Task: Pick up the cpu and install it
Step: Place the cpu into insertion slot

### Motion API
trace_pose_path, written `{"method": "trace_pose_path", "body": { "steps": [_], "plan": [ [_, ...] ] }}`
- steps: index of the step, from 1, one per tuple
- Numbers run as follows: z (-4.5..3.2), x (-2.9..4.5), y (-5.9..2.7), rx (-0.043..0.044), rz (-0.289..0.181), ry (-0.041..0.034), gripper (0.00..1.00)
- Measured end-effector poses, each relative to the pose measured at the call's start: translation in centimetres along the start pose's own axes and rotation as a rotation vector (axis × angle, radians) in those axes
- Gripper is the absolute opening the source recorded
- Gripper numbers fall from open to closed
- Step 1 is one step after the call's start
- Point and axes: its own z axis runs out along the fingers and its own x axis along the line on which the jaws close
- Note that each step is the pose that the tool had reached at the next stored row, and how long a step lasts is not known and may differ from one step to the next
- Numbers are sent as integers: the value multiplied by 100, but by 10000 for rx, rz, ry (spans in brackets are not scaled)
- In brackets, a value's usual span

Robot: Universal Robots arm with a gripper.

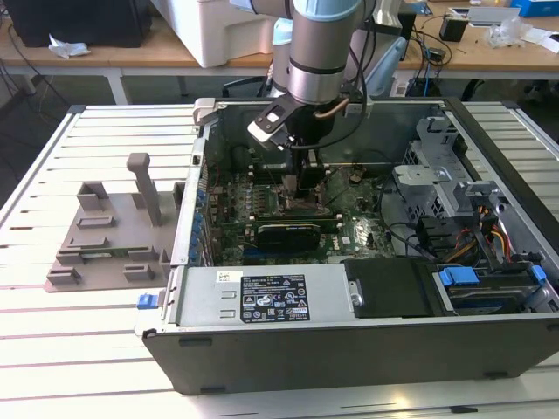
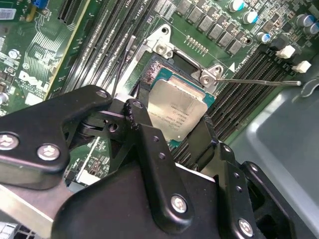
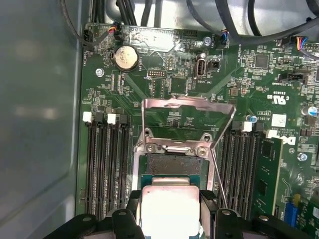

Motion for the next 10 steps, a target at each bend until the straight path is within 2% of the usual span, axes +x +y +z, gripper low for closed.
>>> {"method": "trace_pose_path", "body": {
  "steps": [5,10],
  "plan": [
    [62,0,15,4,329,-19,55],
    [121,-5,24,6,378,-16,55]
  ]
}}
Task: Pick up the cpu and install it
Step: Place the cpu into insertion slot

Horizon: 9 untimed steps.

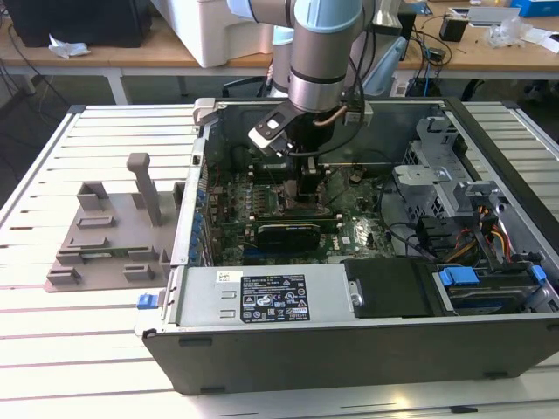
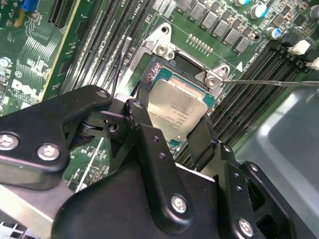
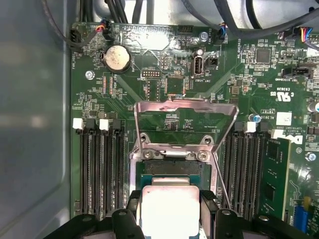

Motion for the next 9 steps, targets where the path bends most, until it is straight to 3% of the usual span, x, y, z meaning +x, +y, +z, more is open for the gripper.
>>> {"method": "trace_pose_path", "body": {
  "steps": [9],
  "plan": [
    [102,-34,28,1,139,8,55]
  ]
}}
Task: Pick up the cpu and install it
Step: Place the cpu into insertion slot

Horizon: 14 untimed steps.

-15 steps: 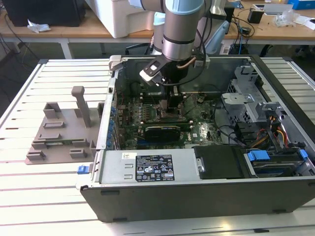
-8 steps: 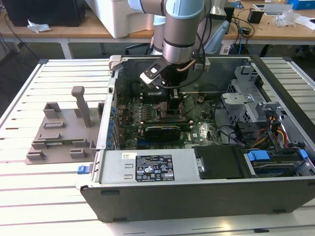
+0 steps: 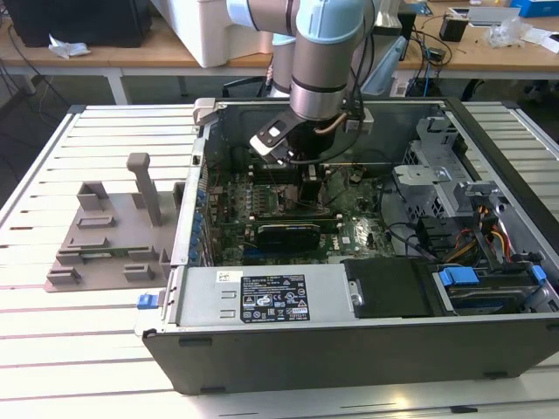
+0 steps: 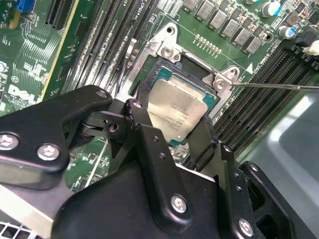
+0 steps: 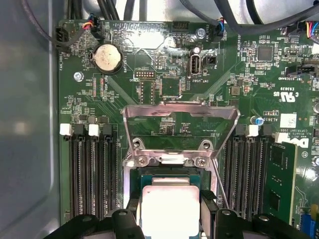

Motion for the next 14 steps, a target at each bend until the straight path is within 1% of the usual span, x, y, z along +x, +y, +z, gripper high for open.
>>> {"method": "trace_pose_path", "body": {
  "steps": [3,8,10,11,14],
  "plan": [
    [18,-1,6,1,2,-1,55],
    [21,-1,7,0,0,-1,55],
    [21,-1,7,0,0,-1,56],
    [22,-1,7,0,1,-1,62],
    [23,0,7,0,1,0,62]
  ]
}}
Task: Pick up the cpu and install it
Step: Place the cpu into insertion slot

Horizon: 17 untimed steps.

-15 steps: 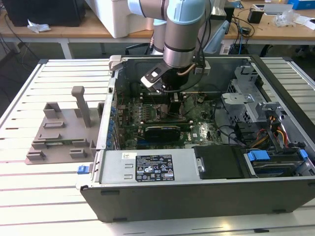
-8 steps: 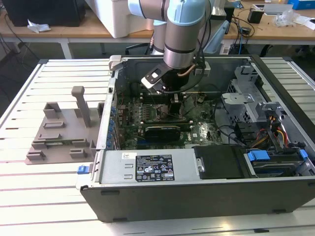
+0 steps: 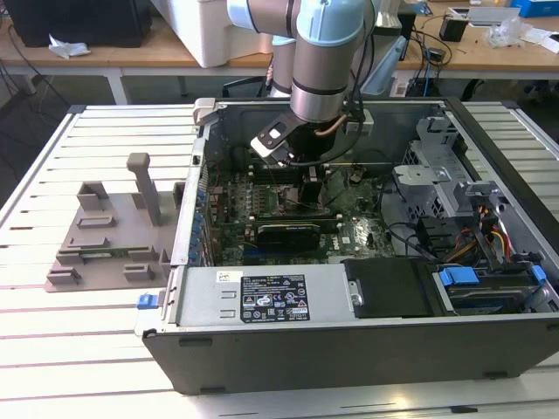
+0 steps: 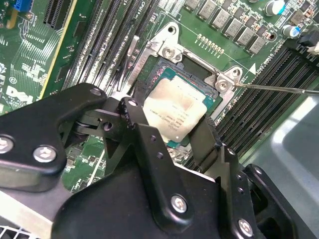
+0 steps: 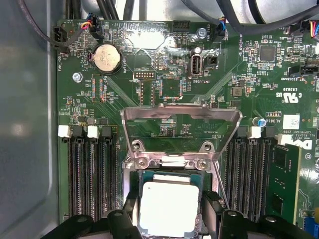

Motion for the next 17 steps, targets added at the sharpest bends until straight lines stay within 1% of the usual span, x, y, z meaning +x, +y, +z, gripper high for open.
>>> {"method": "trace_pose_path", "body": {
  "steps": [6,8,9,11,12,13,14,16,17],
  "plan": [
    [-1,0,-1,0,-9,4,62],
    [-1,0,-1,0,-8,4,60],
    [-1,0,-1,1,-8,6,55],
    [-1,0,-1,0,-9,10,55],
    [-11,0,-11,-17,-10,13,55],
    [-21,0,-45,-35,-60,5,55],
    [-22,-1,-50,-36,-249,-12,55],
    [-29,1,-50,-38,-320,-17,55],
    [-75,0,-53,-38,-320,-32,55]
  ]
}}
